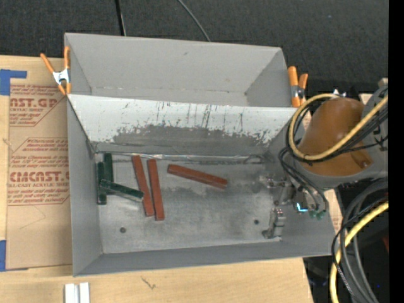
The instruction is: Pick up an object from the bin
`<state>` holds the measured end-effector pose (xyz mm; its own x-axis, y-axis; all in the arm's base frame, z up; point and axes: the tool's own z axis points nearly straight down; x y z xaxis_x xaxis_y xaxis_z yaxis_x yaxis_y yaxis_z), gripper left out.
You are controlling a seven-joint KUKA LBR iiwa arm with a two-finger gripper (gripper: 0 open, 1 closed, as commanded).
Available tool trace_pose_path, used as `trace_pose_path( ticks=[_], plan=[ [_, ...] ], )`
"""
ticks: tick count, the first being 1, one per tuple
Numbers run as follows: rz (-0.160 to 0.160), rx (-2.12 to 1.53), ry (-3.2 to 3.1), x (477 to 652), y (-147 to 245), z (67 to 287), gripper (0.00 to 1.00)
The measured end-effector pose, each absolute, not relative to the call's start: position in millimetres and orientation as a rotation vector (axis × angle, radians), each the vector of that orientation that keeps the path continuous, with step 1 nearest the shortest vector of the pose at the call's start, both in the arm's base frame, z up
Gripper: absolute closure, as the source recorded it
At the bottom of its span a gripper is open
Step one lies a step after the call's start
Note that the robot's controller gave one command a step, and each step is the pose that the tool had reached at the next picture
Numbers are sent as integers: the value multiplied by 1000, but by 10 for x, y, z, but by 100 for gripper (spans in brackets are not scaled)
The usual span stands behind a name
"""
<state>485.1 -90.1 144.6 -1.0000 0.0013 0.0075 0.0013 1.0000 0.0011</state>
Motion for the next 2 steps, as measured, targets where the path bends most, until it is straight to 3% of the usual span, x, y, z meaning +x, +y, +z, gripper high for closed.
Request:
trace_pose_path(
  ticks=[1,2],
  plan=[
    [0,0,-3142,4871,-898,1486,0],
    [0,-173,-3142,5394,-642,1076,0]
  ],
)
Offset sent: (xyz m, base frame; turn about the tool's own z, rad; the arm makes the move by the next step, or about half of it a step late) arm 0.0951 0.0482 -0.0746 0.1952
